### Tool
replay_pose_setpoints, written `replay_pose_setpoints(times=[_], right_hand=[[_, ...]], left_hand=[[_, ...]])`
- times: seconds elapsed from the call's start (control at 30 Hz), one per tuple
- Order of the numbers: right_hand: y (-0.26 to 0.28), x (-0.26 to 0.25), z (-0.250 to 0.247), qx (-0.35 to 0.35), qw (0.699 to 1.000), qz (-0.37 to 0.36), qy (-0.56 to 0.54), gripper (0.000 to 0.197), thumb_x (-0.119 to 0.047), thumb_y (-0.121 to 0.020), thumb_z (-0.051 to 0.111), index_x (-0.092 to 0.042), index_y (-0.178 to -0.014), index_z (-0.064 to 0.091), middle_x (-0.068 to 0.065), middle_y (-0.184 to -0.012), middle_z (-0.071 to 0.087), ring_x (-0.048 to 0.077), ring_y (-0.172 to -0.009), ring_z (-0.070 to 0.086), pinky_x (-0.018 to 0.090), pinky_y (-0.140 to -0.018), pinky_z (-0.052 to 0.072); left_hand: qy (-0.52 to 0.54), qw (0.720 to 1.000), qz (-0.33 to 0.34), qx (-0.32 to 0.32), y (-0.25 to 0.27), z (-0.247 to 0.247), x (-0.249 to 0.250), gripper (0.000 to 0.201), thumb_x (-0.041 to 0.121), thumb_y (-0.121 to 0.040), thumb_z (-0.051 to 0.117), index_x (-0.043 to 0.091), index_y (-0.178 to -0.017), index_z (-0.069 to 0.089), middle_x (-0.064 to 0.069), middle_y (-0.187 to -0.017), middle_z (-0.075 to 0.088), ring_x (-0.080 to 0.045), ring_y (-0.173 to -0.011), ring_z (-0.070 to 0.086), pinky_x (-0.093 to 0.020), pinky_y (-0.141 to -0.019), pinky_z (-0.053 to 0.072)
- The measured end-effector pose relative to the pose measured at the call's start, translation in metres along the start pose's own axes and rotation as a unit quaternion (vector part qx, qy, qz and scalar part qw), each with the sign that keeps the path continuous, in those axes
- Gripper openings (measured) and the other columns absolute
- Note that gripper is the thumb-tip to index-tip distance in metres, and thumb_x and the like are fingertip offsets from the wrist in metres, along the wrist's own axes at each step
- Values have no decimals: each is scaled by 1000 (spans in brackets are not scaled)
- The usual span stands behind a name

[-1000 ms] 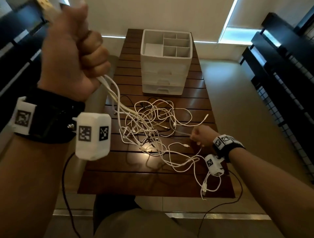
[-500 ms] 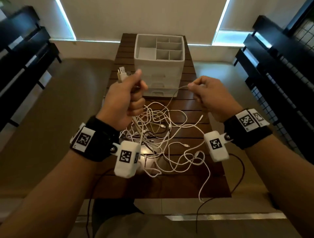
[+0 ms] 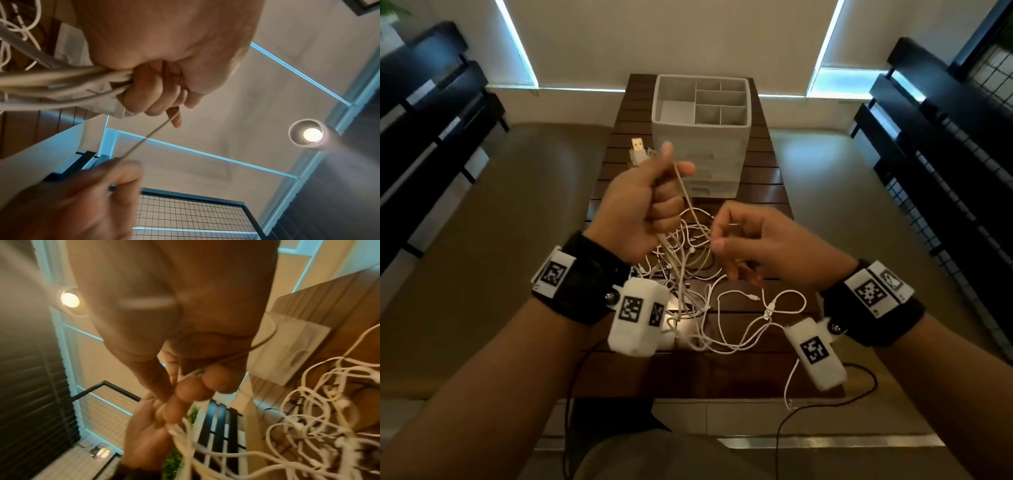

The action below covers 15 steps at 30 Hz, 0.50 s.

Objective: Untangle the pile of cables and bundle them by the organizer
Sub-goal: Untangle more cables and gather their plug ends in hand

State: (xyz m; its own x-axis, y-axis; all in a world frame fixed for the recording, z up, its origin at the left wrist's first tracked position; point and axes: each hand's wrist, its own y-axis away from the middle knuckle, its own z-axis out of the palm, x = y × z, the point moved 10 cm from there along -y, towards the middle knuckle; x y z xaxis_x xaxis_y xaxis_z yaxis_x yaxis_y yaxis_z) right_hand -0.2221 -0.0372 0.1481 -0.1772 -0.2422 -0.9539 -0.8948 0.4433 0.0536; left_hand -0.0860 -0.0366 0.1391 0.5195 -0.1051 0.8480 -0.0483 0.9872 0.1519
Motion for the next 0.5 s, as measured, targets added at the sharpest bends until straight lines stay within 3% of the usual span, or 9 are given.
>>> replay_pose_setpoints(times=[0.1,0.2,0.33,0.43,0.5], right_hand=[[14,51,11,-71,994,73,31,12,-15,-103,61,-4,-106,58,15,-81,71,38,-67,62,42,-62,53],[34,110,15,-124,977,152,83,8,-11,-102,62,-4,-103,60,11,-88,74,30,-80,71,48,-82,59],[36,162,-21,-63,952,214,209,7,-22,-99,68,-16,-102,70,4,-97,76,21,-93,73,42,-93,59],[10,151,-52,62,963,174,196,11,-21,-102,64,-19,-107,74,-4,-102,74,5,-93,69,25,-85,53],[-16,138,-64,124,961,137,207,15,-16,-102,61,-17,-109,75,-6,-104,73,2,-94,66,23,-86,49]], left_hand=[[-9,999,24,22,4,-12,16,31,33,-112,46,15,-94,63,10,-51,27,-4,-37,23,-18,-32,24],[-1,998,46,40,8,-23,27,31,32,-112,45,15,-93,63,10,-51,27,-3,-37,22,-18,-32,22],[-22,997,64,44,18,-23,28,31,31,-112,45,14,-91,61,10,-49,27,-3,-36,21,-18,-32,20],[-43,996,68,27,27,-16,29,31,30,-112,46,15,-88,59,10,-47,25,-3,-35,21,-17,-33,19],[-50,997,61,12,32,-13,30,31,31,-111,47,15,-87,59,9,-49,22,-4,-35,20,-17,-34,19]])
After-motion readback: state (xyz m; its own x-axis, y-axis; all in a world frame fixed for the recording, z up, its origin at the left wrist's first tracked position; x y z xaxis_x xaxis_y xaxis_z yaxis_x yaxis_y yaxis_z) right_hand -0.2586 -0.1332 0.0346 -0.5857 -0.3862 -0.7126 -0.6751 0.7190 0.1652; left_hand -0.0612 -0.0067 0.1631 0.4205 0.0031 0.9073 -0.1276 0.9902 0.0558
